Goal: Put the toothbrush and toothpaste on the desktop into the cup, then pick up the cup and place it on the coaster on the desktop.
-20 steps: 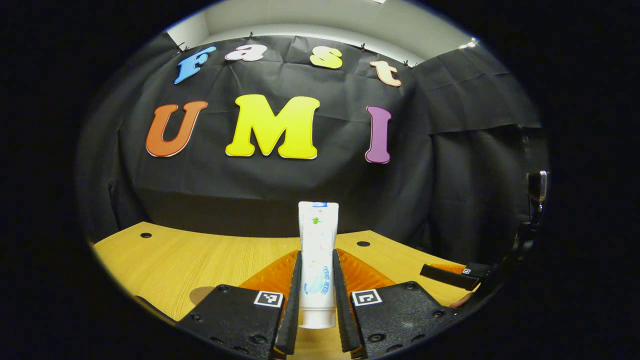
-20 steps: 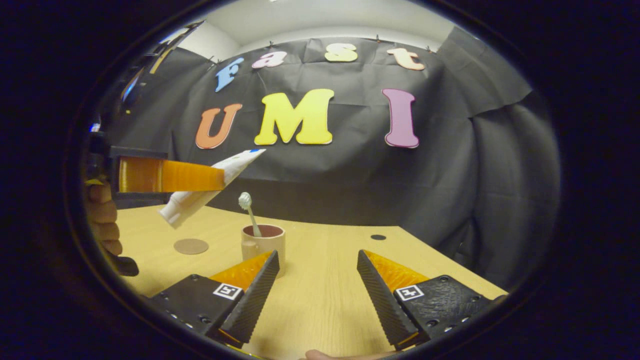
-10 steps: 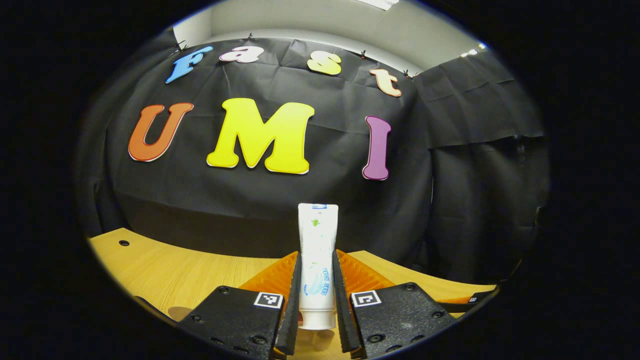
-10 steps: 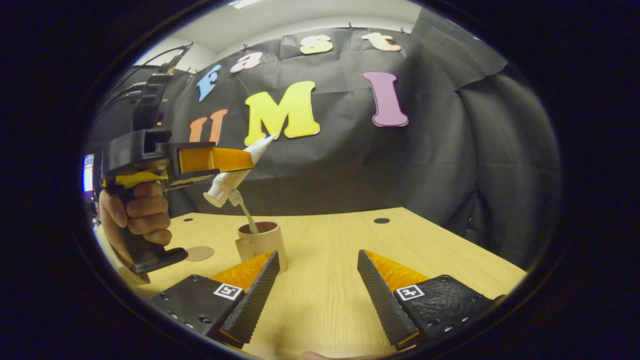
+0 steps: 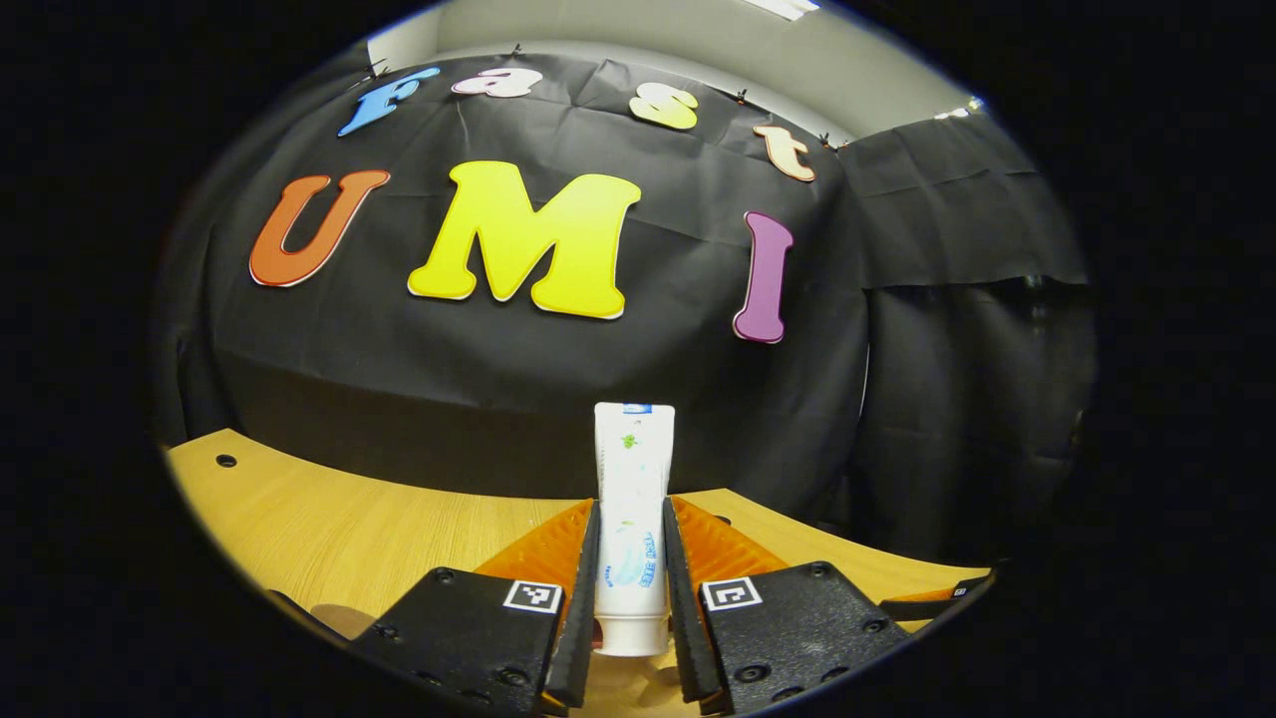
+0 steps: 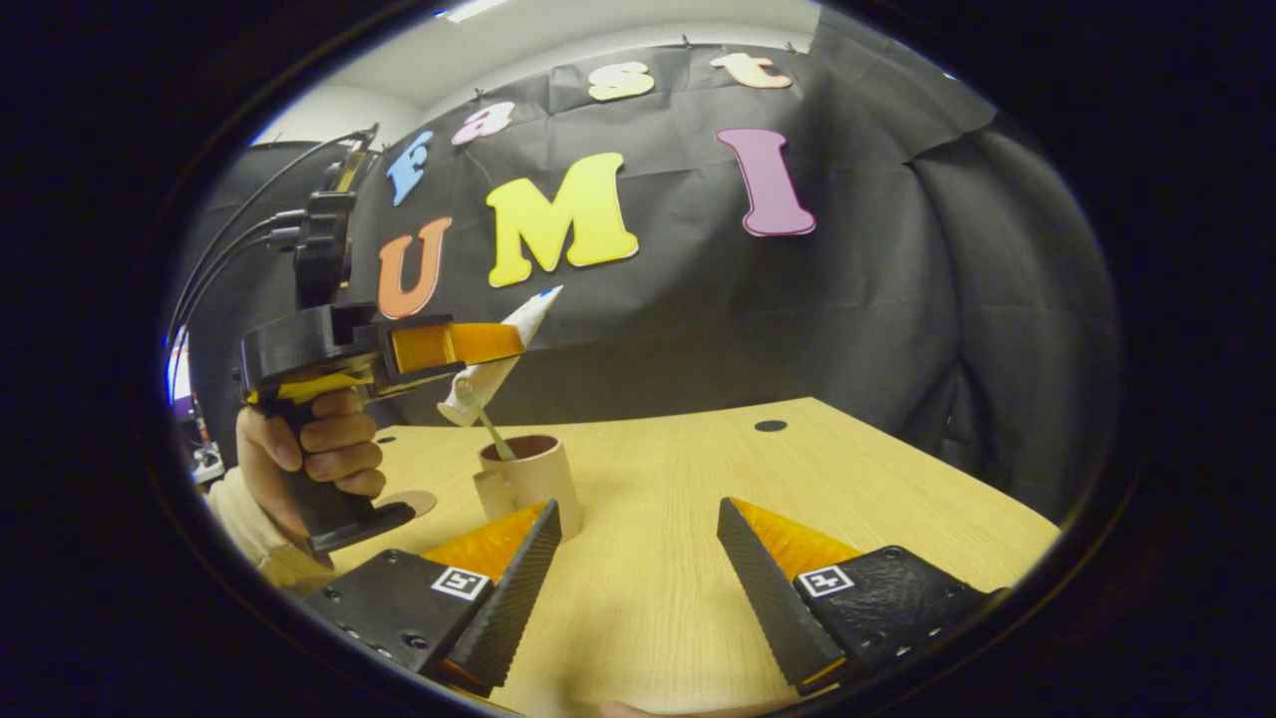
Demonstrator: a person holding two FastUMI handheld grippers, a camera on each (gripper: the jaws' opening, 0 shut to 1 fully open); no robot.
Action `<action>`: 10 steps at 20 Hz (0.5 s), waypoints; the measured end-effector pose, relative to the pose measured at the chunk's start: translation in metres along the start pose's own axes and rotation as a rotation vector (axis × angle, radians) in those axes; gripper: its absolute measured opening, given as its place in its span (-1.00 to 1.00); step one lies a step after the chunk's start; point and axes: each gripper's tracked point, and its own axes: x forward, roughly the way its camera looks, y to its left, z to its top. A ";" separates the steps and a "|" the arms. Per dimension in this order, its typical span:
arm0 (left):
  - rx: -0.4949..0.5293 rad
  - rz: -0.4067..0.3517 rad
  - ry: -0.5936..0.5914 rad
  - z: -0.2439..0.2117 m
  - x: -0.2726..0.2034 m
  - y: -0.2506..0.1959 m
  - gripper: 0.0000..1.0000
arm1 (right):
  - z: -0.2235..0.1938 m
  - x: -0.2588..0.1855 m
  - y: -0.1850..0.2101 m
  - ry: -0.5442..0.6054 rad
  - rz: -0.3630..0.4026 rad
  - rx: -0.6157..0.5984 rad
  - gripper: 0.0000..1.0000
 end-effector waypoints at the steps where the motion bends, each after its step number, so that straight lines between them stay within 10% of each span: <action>1: -0.008 -0.008 0.003 -0.002 0.002 -0.003 -0.26 | 0.001 0.001 0.000 -0.003 0.000 -0.003 0.92; 10: 0.010 0.000 0.010 -0.004 0.003 -0.001 -0.19 | -0.001 0.001 0.001 0.000 0.002 -0.012 0.92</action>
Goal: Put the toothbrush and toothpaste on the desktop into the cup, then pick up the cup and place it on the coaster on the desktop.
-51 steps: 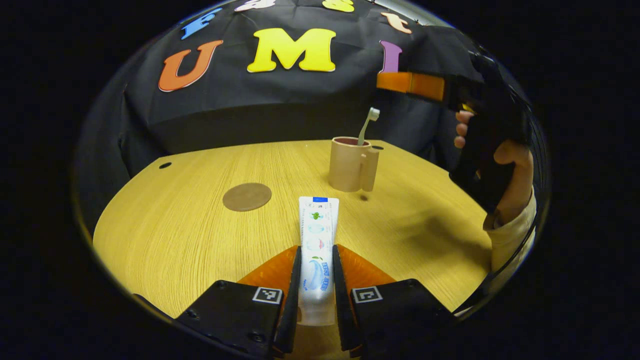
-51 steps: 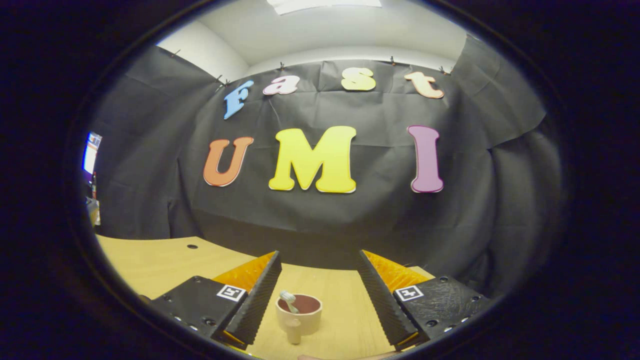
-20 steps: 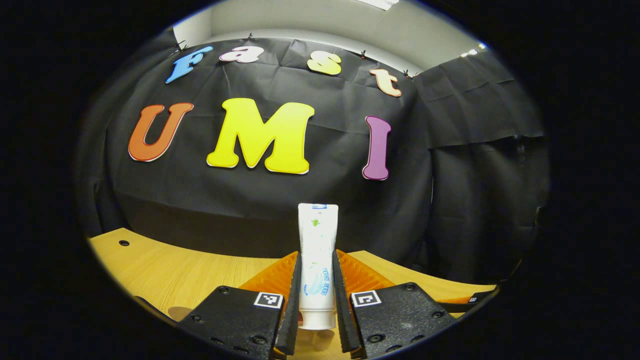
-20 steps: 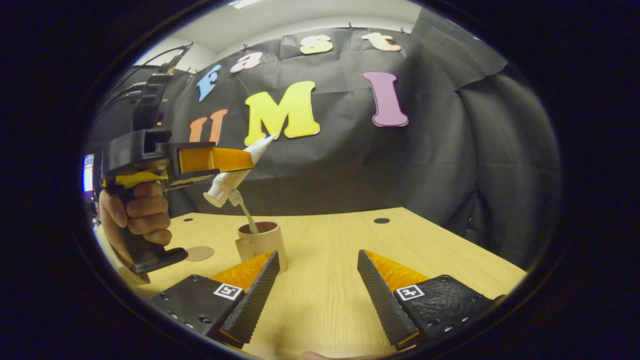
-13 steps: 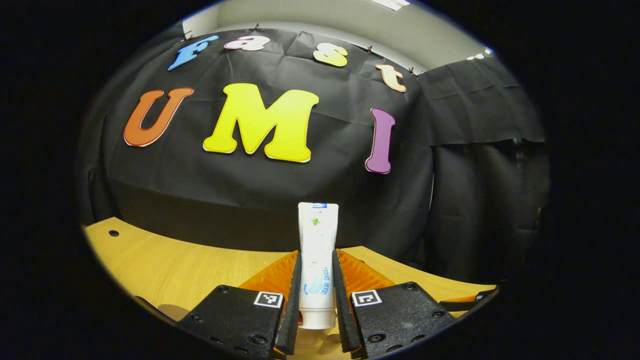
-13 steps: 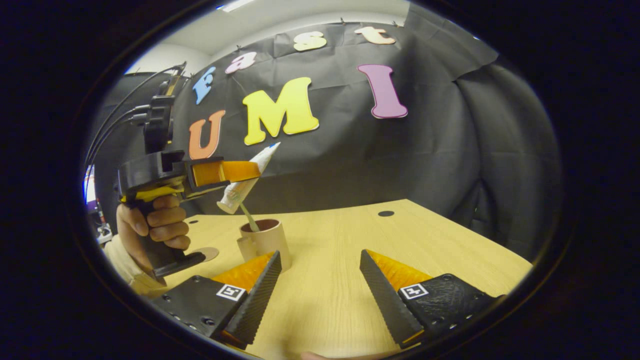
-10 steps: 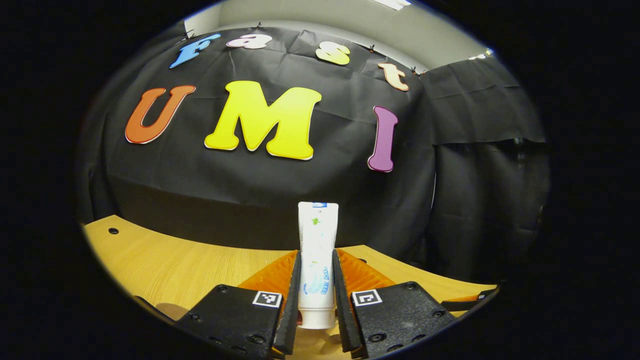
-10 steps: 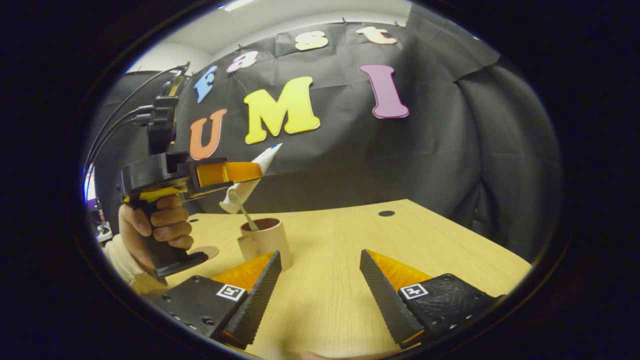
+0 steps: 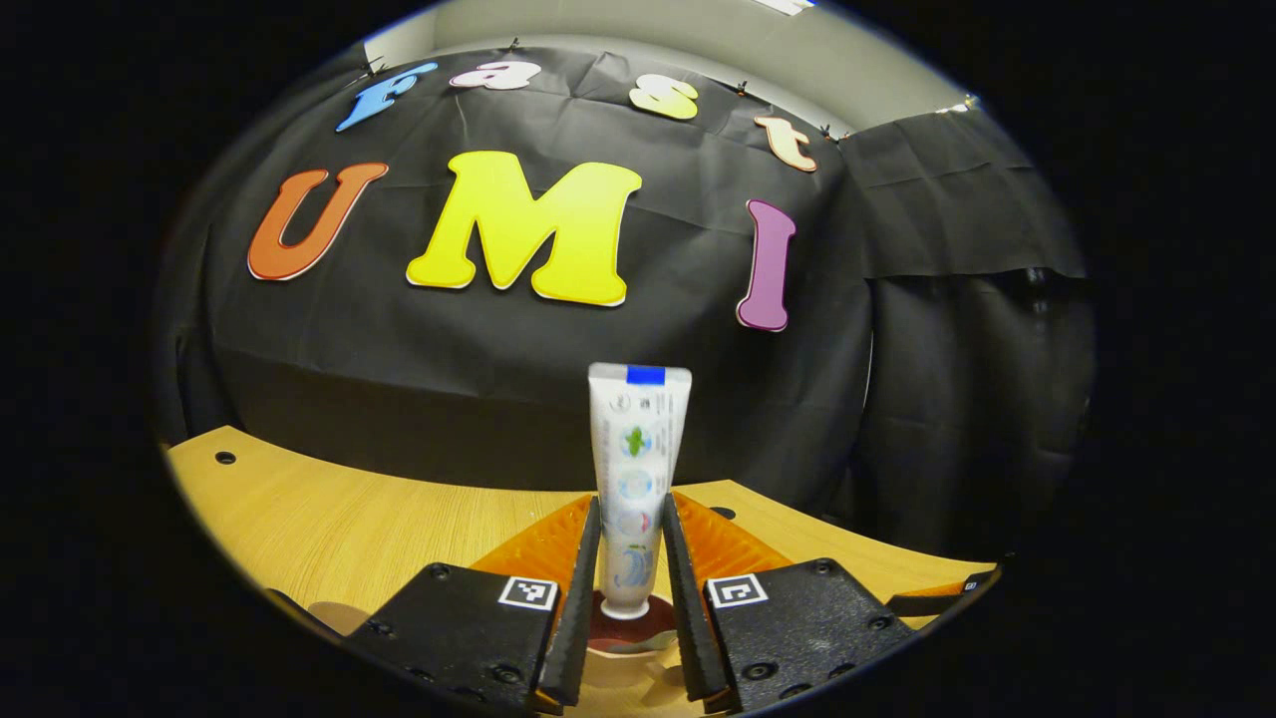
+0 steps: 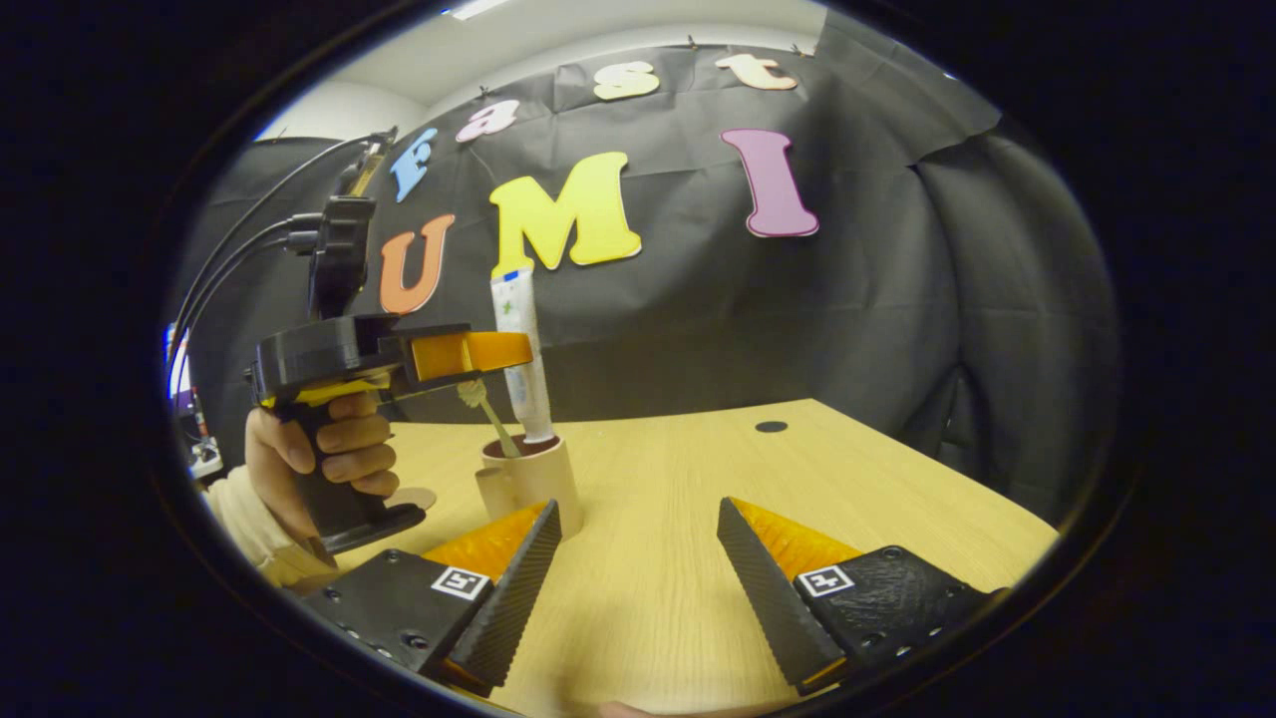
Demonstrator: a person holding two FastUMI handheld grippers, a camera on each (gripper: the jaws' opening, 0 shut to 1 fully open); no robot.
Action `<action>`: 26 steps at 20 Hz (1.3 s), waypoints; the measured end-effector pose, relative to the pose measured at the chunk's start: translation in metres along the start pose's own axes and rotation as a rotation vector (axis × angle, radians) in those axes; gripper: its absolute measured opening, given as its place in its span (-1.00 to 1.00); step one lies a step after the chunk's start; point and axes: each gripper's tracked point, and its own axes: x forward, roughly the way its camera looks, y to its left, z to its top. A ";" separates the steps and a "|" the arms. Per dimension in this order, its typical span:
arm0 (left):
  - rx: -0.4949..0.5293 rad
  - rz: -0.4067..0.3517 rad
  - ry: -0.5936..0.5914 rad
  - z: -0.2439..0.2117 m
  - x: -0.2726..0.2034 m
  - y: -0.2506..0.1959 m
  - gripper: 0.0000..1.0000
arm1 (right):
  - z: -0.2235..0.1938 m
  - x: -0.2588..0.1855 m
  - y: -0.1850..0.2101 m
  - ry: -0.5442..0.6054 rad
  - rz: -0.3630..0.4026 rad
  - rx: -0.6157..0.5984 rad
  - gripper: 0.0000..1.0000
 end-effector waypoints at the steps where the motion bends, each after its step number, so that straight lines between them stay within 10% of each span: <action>1: -0.001 -0.006 -0.010 0.003 -0.001 -0.001 -0.19 | 0.001 0.000 0.000 -0.002 -0.002 -0.004 0.92; 5: -0.004 -0.038 0.014 0.002 -0.011 -0.007 -0.23 | 0.002 0.001 -0.002 -0.012 -0.017 -0.019 0.92; 18: 0.070 0.064 0.061 -0.018 -0.096 0.024 0.94 | 0.015 0.017 0.045 0.027 0.030 -0.130 0.92; 26: 0.121 0.190 0.044 -0.006 -0.162 0.068 0.98 | 0.024 0.047 0.097 0.194 0.055 -0.264 0.90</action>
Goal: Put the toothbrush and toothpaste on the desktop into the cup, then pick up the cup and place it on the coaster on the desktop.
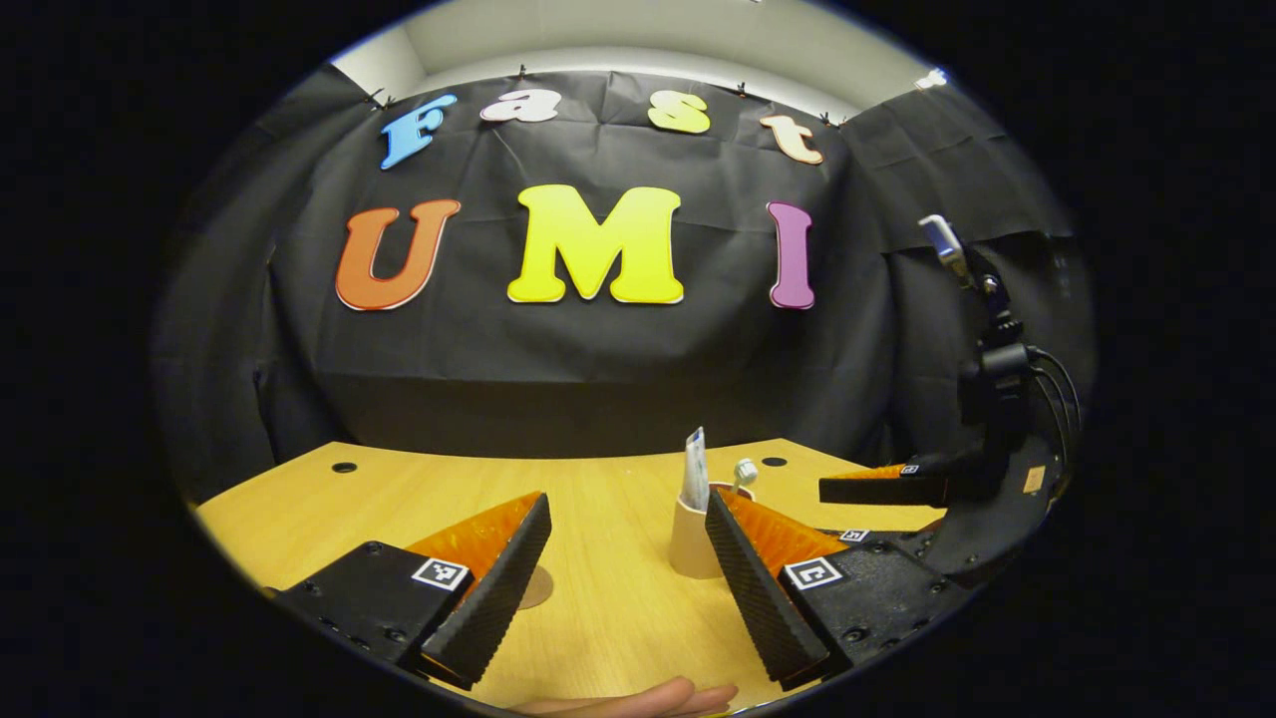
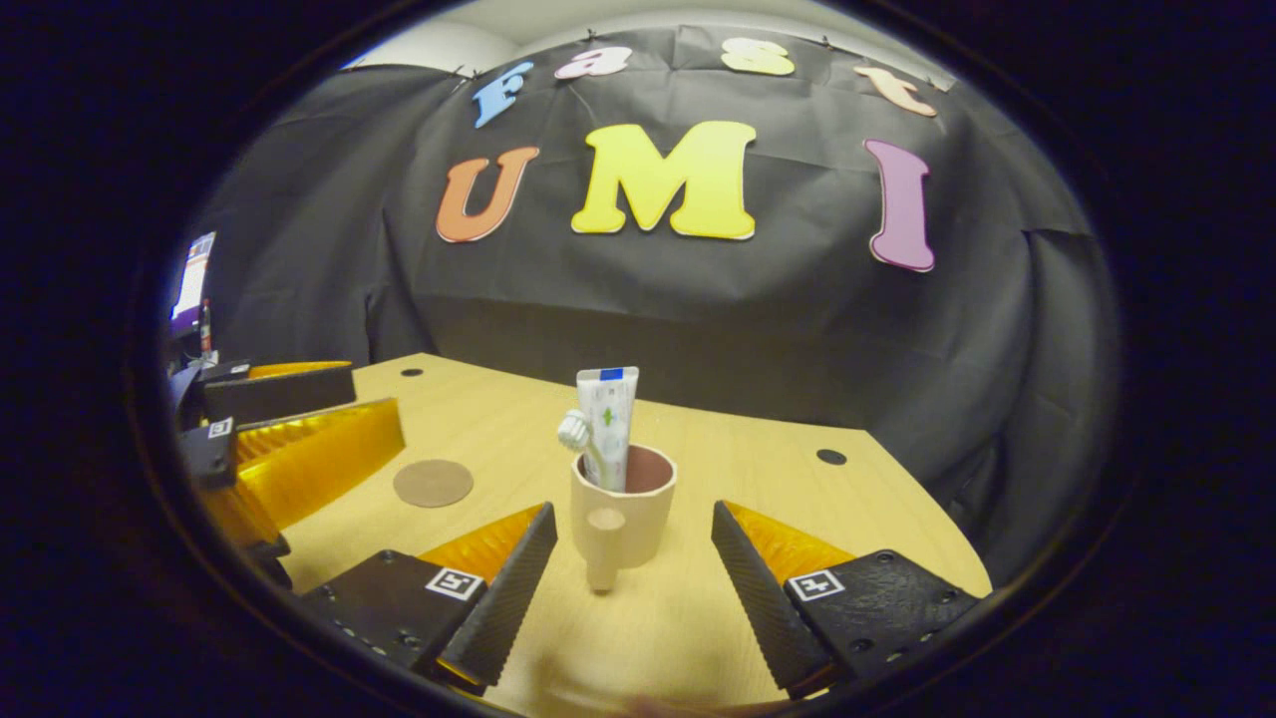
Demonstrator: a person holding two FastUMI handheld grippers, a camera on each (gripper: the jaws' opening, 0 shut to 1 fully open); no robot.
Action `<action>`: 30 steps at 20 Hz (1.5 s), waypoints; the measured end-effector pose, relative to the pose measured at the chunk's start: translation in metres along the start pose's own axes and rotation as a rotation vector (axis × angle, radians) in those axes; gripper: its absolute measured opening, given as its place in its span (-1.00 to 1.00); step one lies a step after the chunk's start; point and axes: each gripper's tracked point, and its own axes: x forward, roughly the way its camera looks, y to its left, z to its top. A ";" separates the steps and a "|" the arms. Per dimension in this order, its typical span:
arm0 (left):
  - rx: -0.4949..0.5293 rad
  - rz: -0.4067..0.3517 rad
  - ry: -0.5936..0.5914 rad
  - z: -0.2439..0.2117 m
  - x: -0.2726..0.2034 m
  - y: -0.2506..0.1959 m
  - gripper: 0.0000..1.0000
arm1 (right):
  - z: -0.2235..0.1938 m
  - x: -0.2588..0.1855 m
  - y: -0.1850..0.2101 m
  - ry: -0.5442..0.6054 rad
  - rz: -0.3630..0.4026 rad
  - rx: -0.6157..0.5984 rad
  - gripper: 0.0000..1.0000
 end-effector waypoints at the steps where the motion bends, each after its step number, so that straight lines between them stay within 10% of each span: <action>1: 0.008 0.018 -0.006 0.003 -0.006 0.007 0.97 | 0.001 0.005 0.004 0.041 0.011 -0.006 0.94; 11: -0.059 0.060 -0.037 0.014 -0.042 0.045 0.98 | -0.025 0.041 0.016 0.585 0.020 0.150 0.88; 18: -0.078 0.081 -0.028 0.007 -0.048 0.067 0.98 | -0.034 0.051 0.013 0.758 -0.042 0.028 0.76; 28: -0.064 0.080 -0.047 0.002 -0.058 0.065 0.98 | -0.063 0.061 0.017 0.969 -0.102 -0.006 0.19; 29: -0.066 0.079 -0.042 0.001 -0.056 0.065 0.98 | -0.065 0.066 0.020 0.964 -0.091 0.018 -0.29; 30: -0.069 0.077 -0.036 -0.001 -0.057 0.064 0.97 | -0.065 0.068 0.020 0.955 -0.088 0.011 -0.33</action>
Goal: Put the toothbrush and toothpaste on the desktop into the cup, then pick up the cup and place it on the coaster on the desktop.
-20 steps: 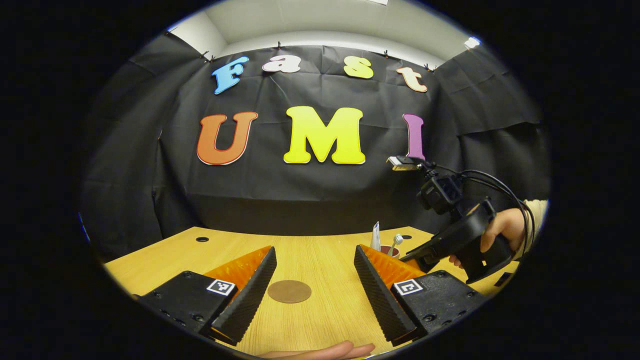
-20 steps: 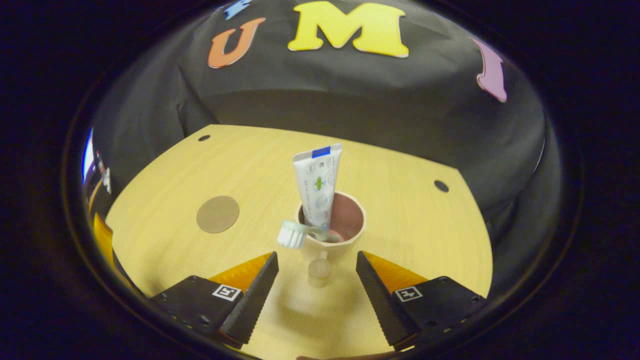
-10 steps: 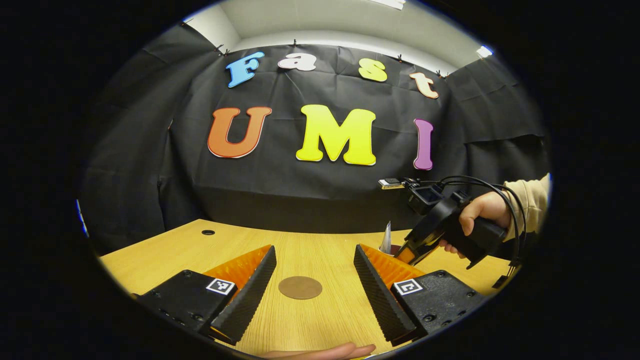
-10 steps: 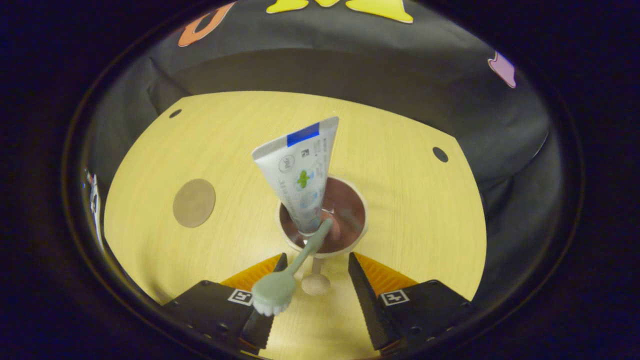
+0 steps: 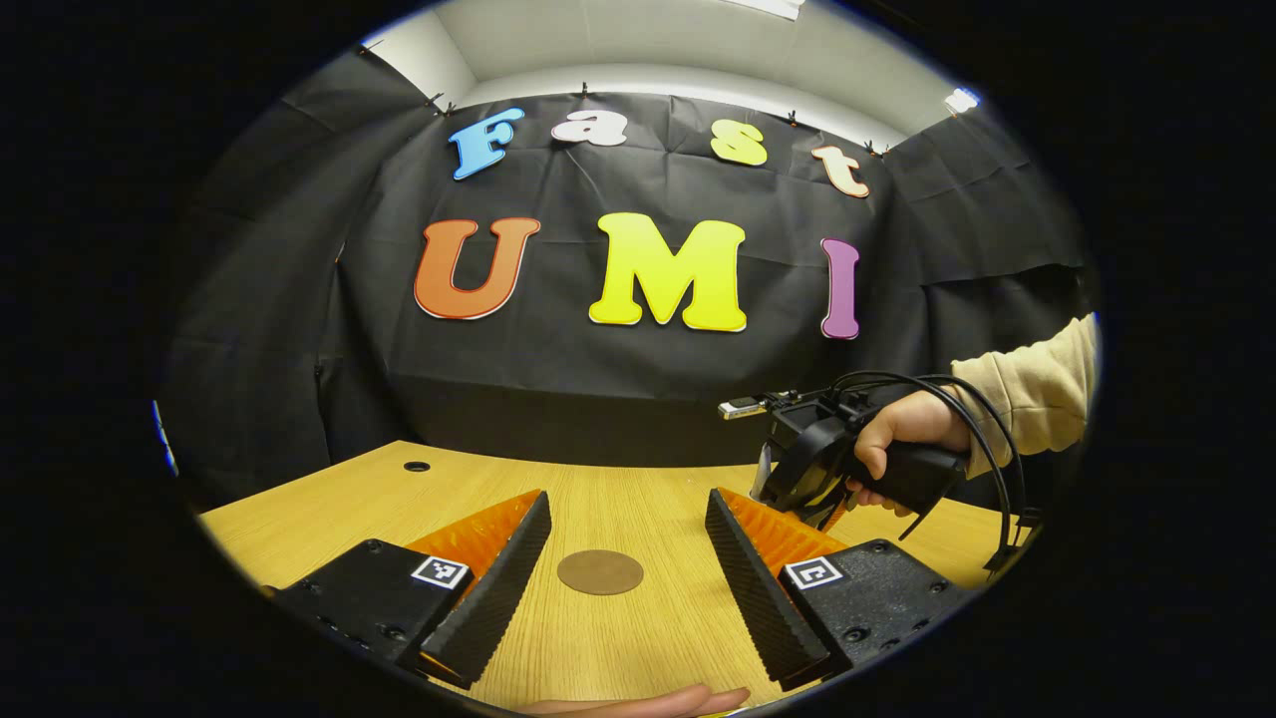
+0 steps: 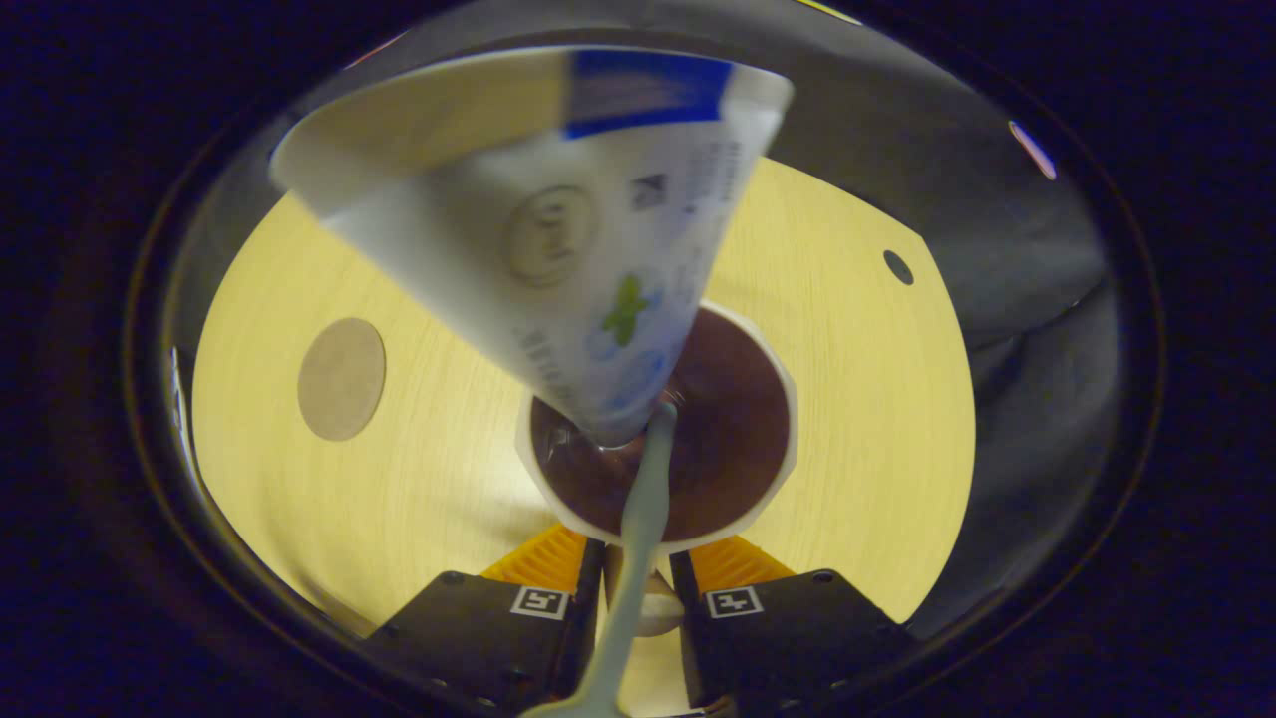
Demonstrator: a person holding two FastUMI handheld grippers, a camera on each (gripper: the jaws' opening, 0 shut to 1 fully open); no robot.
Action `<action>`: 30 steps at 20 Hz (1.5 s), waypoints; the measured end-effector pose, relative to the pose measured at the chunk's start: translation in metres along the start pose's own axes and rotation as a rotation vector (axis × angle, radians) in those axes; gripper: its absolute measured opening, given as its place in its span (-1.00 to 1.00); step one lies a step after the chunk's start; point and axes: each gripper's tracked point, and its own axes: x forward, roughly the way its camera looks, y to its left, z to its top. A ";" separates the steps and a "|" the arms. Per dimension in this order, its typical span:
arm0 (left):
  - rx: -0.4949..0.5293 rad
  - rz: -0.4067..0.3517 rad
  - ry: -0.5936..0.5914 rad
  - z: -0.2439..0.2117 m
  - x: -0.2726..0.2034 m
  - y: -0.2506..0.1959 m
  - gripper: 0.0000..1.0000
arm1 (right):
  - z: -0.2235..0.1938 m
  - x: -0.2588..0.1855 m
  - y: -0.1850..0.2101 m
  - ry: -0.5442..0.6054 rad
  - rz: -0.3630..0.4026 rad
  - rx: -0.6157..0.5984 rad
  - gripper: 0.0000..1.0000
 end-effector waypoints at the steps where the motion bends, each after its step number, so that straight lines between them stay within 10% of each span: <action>1: -0.004 -0.003 0.003 -0.001 -0.001 0.000 0.98 | -0.001 0.000 0.000 -0.002 0.003 -0.009 -0.50; 12: -0.016 -0.073 -0.018 -0.002 -0.016 -0.025 0.99 | 0.030 -0.063 0.002 -0.180 0.055 -0.020 -0.55; 30: 0.056 0.127 -0.028 -0.016 -0.049 0.091 0.98 | 0.058 -0.065 0.193 -0.107 0.180 -0.302 -0.60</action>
